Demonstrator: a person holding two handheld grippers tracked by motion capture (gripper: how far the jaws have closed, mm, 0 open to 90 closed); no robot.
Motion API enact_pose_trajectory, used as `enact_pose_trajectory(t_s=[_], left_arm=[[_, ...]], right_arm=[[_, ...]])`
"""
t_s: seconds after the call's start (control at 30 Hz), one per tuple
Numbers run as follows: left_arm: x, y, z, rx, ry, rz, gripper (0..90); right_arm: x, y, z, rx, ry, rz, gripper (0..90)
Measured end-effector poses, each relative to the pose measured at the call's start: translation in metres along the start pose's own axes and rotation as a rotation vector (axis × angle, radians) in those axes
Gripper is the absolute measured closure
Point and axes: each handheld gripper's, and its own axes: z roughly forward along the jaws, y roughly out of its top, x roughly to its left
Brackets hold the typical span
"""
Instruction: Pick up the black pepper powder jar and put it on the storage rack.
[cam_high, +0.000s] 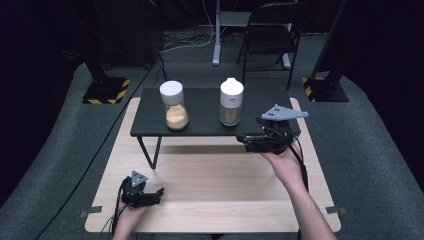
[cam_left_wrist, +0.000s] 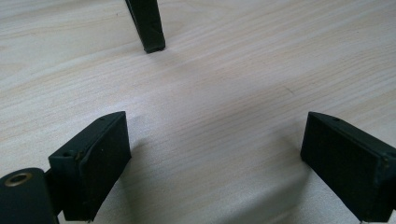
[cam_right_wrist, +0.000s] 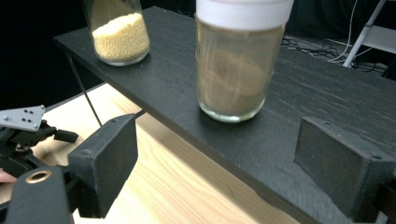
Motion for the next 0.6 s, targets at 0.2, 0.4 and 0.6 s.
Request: enact_pose_trajectory(t_s=[0.2, 0.4, 0.6], left_arm=[[0.000, 0.000, 0.000, 0.000, 0.000, 0.000, 7.8], [0.000, 0.000, 0.000, 0.000, 0.000, 0.000, 7.8], [0.000, 0.000, 0.000, 0.000, 0.001, -0.001, 7.8]], right_arm=[[0.001, -0.017, -0.005, -0.010, 0.010, 0.016, 10.0], [0.003, -0.033, -0.009, -0.019, 0.014, 0.031, 9.9], [0.005, -0.048, -0.011, -0.021, 0.007, 0.039, 9.8]])
